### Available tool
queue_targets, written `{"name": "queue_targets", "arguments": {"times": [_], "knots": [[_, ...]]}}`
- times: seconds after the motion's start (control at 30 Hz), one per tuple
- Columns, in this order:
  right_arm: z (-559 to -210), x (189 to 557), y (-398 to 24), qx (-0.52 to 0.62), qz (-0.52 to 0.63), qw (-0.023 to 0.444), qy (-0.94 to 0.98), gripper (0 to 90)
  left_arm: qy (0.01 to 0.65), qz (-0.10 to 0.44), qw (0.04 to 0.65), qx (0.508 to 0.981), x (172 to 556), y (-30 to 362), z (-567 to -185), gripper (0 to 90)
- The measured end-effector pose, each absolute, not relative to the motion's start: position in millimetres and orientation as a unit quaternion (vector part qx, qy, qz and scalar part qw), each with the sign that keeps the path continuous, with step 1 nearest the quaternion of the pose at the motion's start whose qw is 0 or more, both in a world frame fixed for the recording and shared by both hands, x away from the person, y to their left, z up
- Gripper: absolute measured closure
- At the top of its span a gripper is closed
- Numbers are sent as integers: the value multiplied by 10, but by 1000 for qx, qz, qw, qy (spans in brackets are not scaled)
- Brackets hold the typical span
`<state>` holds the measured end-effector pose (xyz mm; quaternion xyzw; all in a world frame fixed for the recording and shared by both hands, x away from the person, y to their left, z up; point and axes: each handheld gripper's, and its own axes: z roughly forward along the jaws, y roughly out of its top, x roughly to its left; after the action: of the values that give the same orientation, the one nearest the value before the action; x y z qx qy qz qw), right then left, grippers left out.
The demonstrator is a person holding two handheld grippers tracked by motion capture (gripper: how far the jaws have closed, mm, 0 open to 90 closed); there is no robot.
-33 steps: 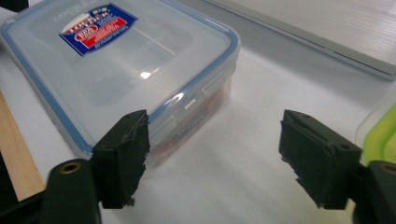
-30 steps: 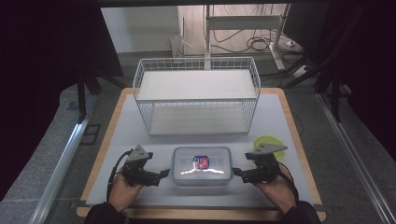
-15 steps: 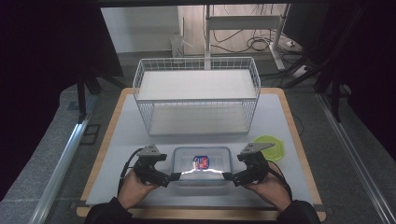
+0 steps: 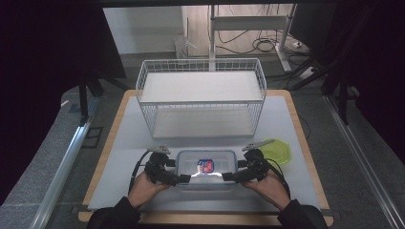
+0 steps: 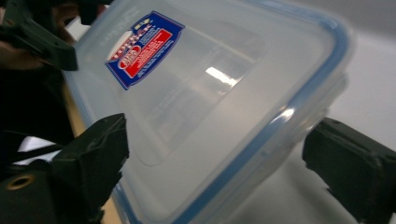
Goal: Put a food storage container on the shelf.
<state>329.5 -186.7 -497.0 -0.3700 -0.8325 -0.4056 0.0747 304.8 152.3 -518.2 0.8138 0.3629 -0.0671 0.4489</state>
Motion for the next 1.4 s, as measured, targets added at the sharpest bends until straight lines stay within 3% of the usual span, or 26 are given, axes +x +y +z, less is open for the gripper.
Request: {"name": "queue_targets", "arguments": {"times": [0.13,0.27,0.4,0.47,0.57,0.73,1.03,1.4], "knots": [[-4942,3266,-1872,-370,-403,70,-834,112,363,-57,443,818,2998,1514,-5145,15],[-4911,3171,-1901,-374,-401,70,-833,177,355,-45,460,812,2922,1594,-5129,122],[-4900,3118,-1931,-375,-403,71,-832,218,357,-41,467,808,2828,1623,-5127,159],[-4886,3082,-1949,-373,-402,70,-834,245,361,-42,467,806,2781,1634,-5123,205],[-4862,3058,-2028,-383,-419,79,-820,355,365,-43,469,803,2709,1658,-5118,256],[-4829,3031,-2069,-383,-427,79,-815,419,393,-66,504,766,2667,1772,-5142,402],[-4868,3063,-2139,-418,-450,109,-782,491,412,-76,518,746,2699,1793,-5157,443],[-4773,3024,-2099,-416,-461,60,-782,538,417,-39,518,746,2744,1760,-5079,482]]}}
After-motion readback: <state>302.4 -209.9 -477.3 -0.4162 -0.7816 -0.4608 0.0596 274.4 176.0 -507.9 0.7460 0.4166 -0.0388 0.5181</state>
